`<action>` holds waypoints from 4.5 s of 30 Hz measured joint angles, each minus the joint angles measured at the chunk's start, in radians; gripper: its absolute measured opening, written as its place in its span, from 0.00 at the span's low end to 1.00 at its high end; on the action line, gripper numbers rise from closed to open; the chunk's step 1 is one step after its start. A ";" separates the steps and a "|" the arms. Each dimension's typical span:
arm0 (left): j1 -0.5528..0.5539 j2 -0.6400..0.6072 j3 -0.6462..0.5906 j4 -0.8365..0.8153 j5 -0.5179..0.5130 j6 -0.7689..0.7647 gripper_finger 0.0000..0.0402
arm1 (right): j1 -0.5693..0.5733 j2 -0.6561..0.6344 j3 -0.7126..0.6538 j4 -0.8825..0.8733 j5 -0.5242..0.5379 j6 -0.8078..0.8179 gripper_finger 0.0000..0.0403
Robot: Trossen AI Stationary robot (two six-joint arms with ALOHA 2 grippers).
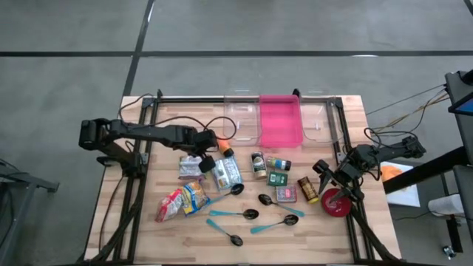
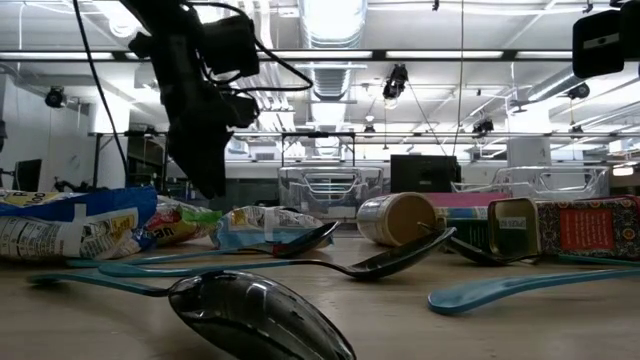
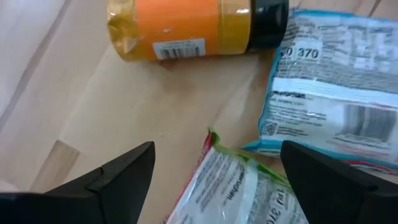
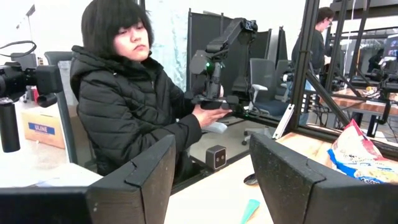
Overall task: Pick & Place Food Item
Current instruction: Put the green noodle pack into the left transparent bin
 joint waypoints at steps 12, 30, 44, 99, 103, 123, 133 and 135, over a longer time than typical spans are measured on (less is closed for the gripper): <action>0.051 0.146 -0.005 0.015 0.030 0.037 0.87 | 0.000 0.000 0.000 -0.002 0.000 0.000 0.51; 0.057 0.159 -0.005 -0.020 0.079 -0.112 0.86 | 0.000 0.000 0.000 -0.008 0.000 0.001 0.51; 0.056 0.159 -0.005 -0.042 0.089 -0.139 0.47 | 0.000 0.000 0.000 -0.008 0.000 -0.001 0.51; -0.096 -0.318 -0.005 0.390 -0.324 0.167 0.00 | 0.000 0.000 0.000 -0.021 0.000 0.000 0.51; -0.090 -0.309 -0.005 0.545 -0.353 0.306 0.00 | 0.000 0.000 0.000 -0.023 0.000 -0.001 0.51; 0.113 -0.067 0.039 1.144 -0.341 0.646 0.00 | 0.000 0.000 0.000 -0.024 0.000 -0.001 0.51; 0.250 0.132 0.210 1.072 -0.296 0.562 0.00 | 0.000 0.000 0.000 -0.024 0.000 -0.001 0.51; 0.268 0.170 0.249 1.031 -0.295 0.559 0.00 | 0.000 0.000 0.000 -0.025 0.000 0.000 0.51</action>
